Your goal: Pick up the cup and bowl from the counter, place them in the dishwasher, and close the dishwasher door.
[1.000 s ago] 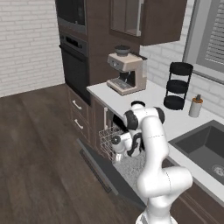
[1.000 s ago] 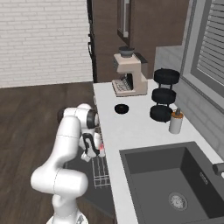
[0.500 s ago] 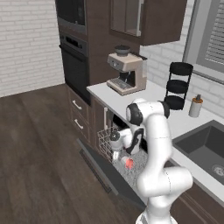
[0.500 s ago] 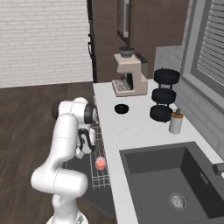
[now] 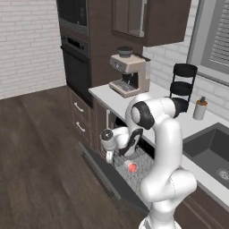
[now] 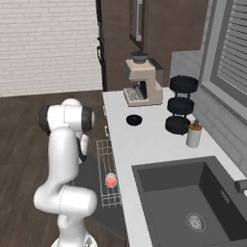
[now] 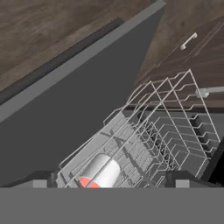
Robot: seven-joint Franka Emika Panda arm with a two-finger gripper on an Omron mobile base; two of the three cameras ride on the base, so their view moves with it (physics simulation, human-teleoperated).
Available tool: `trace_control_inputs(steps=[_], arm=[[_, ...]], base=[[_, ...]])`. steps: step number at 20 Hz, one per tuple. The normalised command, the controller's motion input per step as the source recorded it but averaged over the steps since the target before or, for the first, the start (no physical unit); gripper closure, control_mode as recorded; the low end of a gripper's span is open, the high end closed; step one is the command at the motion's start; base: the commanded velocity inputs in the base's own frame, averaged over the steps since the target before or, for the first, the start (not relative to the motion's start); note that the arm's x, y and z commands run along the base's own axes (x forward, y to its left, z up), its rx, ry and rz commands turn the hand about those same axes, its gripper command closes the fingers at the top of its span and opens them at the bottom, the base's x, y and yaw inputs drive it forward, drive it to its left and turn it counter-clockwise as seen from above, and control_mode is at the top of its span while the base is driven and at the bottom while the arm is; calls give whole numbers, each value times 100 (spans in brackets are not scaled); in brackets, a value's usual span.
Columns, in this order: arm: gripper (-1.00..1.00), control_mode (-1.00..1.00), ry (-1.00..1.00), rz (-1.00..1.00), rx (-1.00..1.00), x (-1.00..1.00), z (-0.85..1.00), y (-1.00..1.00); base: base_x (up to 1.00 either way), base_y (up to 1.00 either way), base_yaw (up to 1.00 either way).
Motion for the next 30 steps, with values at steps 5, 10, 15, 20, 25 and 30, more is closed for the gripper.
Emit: trace_control_inputs(steps=[5, 10, 15, 20, 25, 30], arm=[[-100, -100, 0, 0, -4, 15, 100, 1], [-100, -100, 1, 0, -1, 12, 100, -2], [-100, -100, 2, 0, 0, 14, 100, -20], [-100, -100, 6, 0, 0, 12, 100, -35], [-100, -100, 6, -7, -2, 23, 88, -56], [-100, -100, 0, -13, -12, 44, 9, -62]], base=[[0, 0, 0], [0, 0, 0], [0, 0, 0], [0, 0, 0], [0, 0, 0], [0, 0, 0]])
